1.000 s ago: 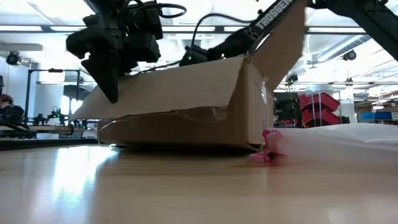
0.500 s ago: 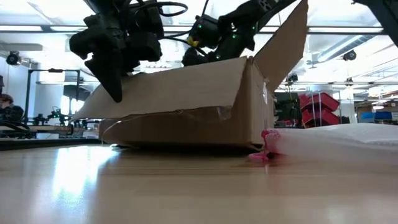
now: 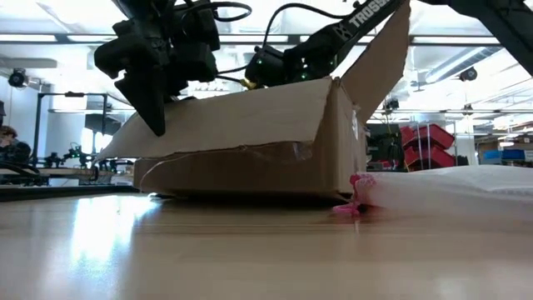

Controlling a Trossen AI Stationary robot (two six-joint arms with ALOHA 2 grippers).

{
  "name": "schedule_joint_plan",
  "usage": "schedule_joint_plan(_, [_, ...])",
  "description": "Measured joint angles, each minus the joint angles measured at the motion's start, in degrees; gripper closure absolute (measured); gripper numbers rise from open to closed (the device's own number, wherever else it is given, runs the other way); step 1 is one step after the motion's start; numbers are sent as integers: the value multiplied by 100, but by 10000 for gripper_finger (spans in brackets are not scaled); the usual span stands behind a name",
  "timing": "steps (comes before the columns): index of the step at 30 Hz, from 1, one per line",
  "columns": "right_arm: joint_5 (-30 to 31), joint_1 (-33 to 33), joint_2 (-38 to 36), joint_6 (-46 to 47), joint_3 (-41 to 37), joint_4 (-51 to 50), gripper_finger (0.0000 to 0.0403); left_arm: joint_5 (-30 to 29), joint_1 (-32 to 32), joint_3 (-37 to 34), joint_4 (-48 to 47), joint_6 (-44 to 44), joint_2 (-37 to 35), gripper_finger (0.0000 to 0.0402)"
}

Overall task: Unpack boxes
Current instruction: Put the red candy into the zip bag

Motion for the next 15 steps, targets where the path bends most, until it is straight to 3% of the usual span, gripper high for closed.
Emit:
schedule_joint_plan(3, [16,-65,181,69,16,31,104,5,0,0,-4,13,0,125])
schedule_joint_plan(7, [96,-45,399,10,29,104,99,20,0,2,18,18,-4,125])
schedule_joint_plan(11, [247,0,419,34,26,76,117,42,0,2,4,17,-4,125])
schedule_joint_plan(15, [279,4,424,-28,26,25,163,47,0,2,18,31,-4,125])
